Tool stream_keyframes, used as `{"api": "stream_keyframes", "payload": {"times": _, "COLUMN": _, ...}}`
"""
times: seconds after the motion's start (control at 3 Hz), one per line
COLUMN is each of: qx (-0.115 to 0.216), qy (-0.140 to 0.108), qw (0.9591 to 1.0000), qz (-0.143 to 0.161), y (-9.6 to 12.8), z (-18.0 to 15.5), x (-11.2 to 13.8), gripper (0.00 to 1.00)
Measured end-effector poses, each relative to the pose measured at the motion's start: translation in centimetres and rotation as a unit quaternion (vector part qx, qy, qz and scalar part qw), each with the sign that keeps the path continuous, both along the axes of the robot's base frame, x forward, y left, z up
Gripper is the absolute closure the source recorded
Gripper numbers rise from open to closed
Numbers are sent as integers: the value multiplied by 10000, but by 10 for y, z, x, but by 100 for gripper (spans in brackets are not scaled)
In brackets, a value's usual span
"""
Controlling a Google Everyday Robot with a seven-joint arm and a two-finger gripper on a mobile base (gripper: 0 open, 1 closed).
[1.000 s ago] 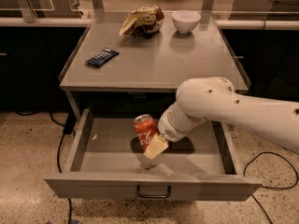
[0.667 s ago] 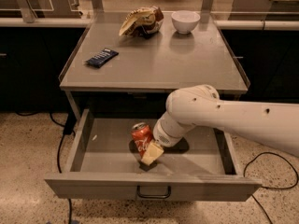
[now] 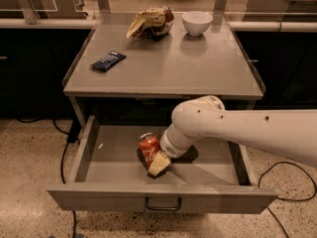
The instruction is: Place coke can into top drawer
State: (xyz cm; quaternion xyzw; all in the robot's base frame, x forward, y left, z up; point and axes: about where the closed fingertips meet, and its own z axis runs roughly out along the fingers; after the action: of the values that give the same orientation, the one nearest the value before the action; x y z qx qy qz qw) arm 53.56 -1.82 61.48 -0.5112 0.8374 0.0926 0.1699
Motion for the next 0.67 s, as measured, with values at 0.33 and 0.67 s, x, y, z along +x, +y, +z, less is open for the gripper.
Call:
{"api": "stream_keyframes", "payload": {"times": 0.33, "qx": 0, "qy": 0, "qw": 10000, "qz": 0, "y": 0, "z": 0, "x": 0, "gripper": 81}}
{"api": "stream_keyframes", "payload": {"times": 0.67, "qx": 0, "qy": 0, "qw": 10000, "qz": 0, "y": 0, "z": 0, "x": 0, "gripper": 58}}
